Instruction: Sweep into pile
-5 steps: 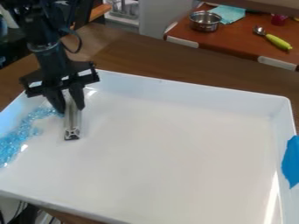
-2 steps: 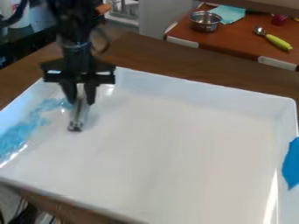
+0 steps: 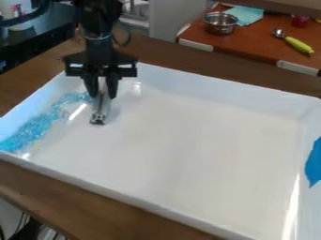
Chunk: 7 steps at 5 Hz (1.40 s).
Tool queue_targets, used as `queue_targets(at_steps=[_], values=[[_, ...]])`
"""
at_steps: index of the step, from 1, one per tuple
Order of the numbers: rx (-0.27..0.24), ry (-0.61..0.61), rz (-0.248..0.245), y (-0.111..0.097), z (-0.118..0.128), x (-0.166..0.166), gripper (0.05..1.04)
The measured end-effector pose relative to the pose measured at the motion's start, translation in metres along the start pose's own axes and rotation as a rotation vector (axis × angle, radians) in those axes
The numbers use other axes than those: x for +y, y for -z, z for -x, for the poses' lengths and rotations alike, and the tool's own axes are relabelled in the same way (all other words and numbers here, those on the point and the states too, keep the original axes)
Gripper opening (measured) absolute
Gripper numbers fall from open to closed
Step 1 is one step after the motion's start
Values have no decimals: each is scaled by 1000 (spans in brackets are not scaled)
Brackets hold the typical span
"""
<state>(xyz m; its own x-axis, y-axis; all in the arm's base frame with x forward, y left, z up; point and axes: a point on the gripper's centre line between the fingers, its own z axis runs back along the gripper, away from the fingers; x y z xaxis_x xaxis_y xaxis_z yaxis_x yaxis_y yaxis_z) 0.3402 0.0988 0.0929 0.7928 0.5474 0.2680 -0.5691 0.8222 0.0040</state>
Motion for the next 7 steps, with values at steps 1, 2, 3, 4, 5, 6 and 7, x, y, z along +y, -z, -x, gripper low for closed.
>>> queue_targets(at_steps=[1,2,3,4,5,6,7], values=[[47,30,34,-4,13,3,336],[71,134,121,-31,32,-4,336],[58,202,191,-62,43,-19,336],[53,238,174,-72,58,-43,336],[15,289,157,-79,82,-86,336],[38,332,97,-60,116,-123,336],[0,357,96,-58,137,-167,399]])
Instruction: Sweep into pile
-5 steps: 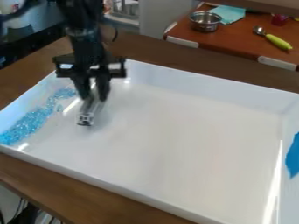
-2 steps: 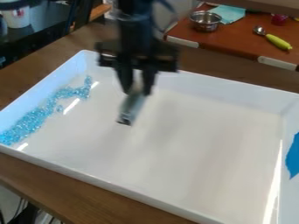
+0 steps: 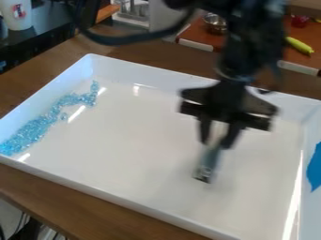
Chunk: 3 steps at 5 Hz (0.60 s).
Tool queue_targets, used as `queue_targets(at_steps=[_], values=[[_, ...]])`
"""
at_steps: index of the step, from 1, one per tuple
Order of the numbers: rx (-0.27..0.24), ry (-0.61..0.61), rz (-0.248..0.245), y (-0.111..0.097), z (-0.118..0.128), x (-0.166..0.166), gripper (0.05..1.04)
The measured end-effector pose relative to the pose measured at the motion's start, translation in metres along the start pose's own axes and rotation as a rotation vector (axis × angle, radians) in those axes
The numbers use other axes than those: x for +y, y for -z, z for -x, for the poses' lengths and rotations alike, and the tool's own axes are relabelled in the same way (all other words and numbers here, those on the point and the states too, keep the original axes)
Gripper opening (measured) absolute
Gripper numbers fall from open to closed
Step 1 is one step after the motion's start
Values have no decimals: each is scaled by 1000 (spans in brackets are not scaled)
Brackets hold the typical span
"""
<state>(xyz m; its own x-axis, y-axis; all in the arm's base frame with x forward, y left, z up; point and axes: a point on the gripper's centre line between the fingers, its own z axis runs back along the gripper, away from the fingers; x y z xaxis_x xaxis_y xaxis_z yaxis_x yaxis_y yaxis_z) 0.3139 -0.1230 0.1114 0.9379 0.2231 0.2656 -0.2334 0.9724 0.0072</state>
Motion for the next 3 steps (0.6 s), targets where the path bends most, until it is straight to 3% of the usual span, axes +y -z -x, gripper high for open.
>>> queue_targets(at_steps=[1,2,3], values=[[12,37,-25,18,0,-21,708],[-15,34,-15,17,-5,-22,973],[-5,74,43,-13,-11,1,1004]])
